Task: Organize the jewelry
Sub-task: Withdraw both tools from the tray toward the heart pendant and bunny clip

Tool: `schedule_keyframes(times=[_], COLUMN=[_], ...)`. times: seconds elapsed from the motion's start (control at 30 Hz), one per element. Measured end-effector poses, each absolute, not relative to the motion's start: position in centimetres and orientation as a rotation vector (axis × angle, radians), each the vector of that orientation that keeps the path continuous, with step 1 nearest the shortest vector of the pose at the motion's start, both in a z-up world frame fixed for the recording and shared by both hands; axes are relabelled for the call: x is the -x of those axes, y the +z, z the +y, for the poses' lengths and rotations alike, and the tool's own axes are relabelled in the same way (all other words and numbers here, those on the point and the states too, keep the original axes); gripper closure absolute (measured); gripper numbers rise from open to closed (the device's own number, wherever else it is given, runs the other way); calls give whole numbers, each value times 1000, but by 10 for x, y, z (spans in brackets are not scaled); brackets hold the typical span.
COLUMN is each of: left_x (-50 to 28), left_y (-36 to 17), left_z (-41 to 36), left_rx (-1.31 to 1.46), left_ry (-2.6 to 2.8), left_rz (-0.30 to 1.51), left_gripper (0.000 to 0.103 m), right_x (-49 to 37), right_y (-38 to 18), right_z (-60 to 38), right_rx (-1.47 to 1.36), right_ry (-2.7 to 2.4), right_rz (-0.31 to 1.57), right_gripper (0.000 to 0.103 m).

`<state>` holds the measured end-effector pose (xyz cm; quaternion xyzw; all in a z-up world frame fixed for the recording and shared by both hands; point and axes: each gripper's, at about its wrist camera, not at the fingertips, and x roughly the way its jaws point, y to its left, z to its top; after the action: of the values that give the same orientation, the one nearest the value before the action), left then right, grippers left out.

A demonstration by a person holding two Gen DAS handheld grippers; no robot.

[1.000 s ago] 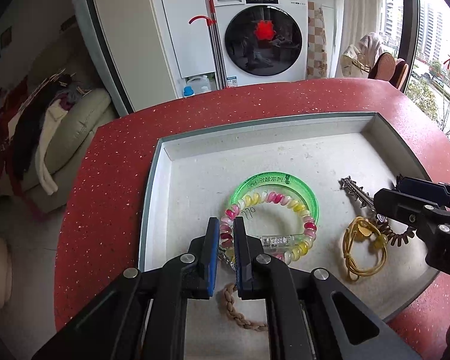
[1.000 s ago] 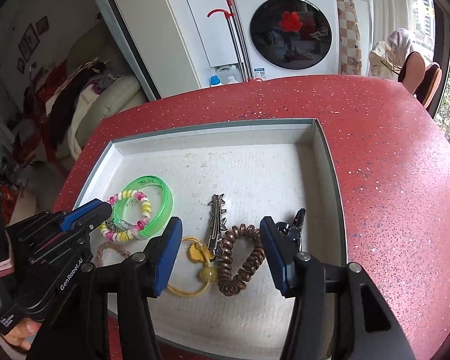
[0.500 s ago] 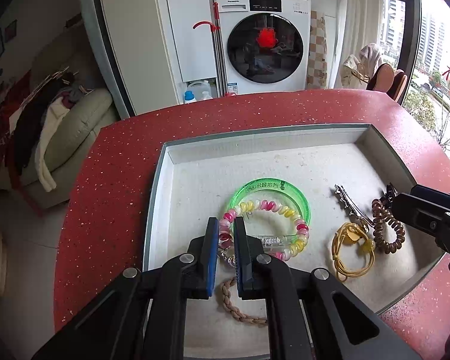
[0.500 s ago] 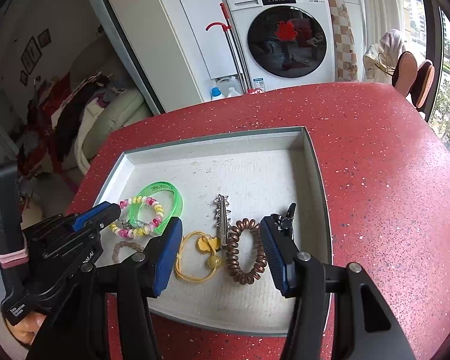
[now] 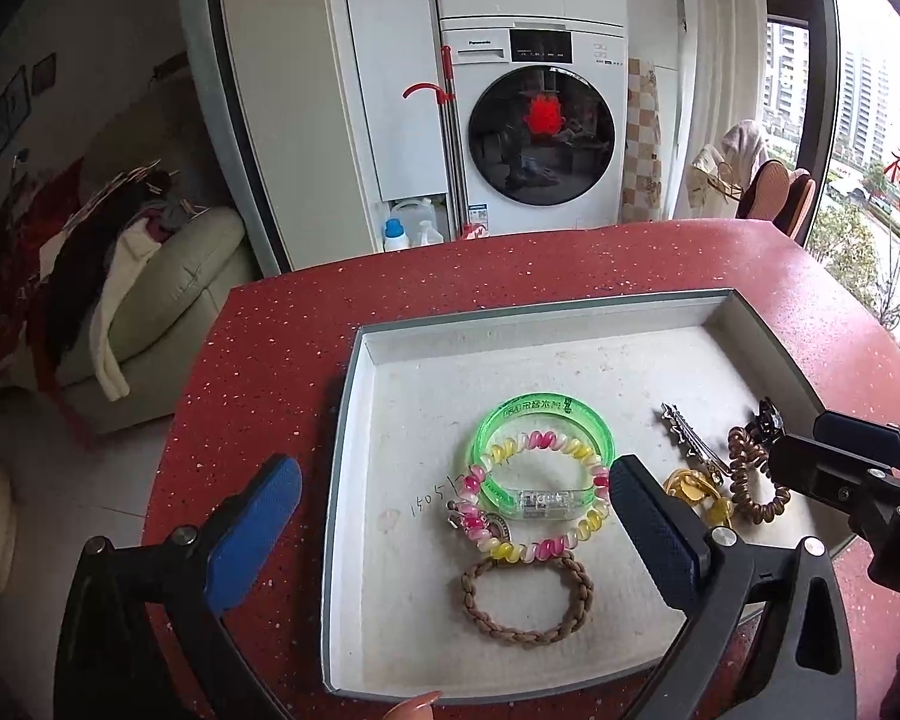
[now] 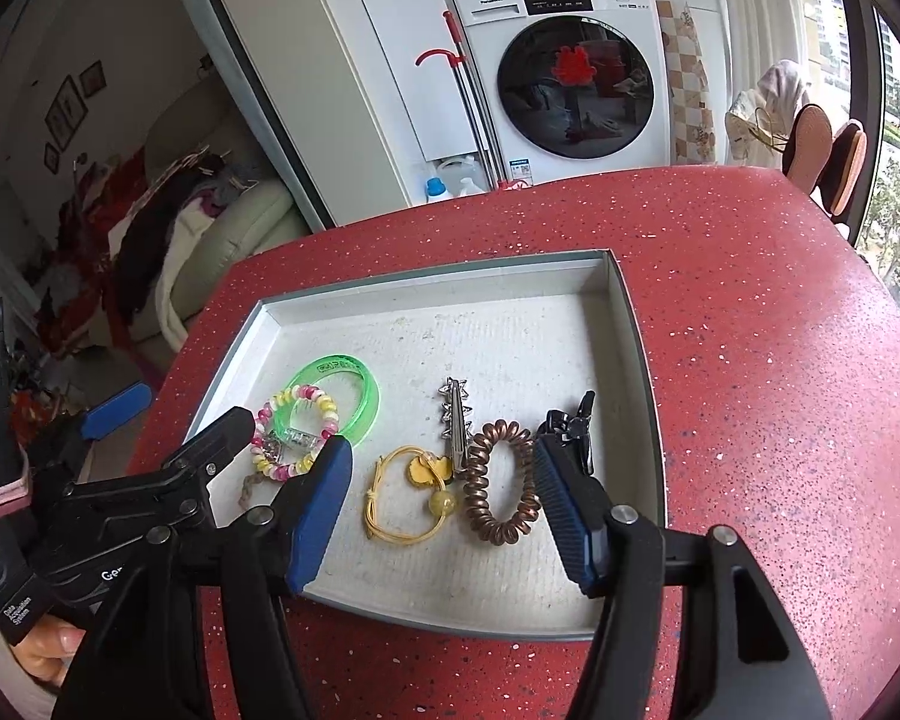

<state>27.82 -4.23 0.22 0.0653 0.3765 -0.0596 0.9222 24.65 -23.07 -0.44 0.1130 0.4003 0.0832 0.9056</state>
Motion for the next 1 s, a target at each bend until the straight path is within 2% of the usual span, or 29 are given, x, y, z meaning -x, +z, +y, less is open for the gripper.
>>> schedule_keyframes(times=[0.07,0.17,0.2,0.23,0.27,1.0], left_x=[-277,-275,-274,-272,-271,-204], left_y=[2,1,1,1,1,-5], left_z=[-40,-39,-38,-38,-38,-25], left_rx=[-129,-124,-124,-124,-124,-177], left_ry=[-116,-118,-119,-119,-119,-170], left_rz=[777,785,787,788,789,822], left_gripper=[0,0,0,0,0,0], right_x=[-243,-239,-237,-236,-233,-174], right_y=[-2,1,1,2,3,-1], right_z=[-231,-234,-235,-236,-236,-226], right_rx=[-236,-246,-254,-262,-269,-270], right_ry=[160,139,139,138,138,187], right_rz=[807,788,783,778,769,855], right_gripper=[21,19,14,3,0,0])
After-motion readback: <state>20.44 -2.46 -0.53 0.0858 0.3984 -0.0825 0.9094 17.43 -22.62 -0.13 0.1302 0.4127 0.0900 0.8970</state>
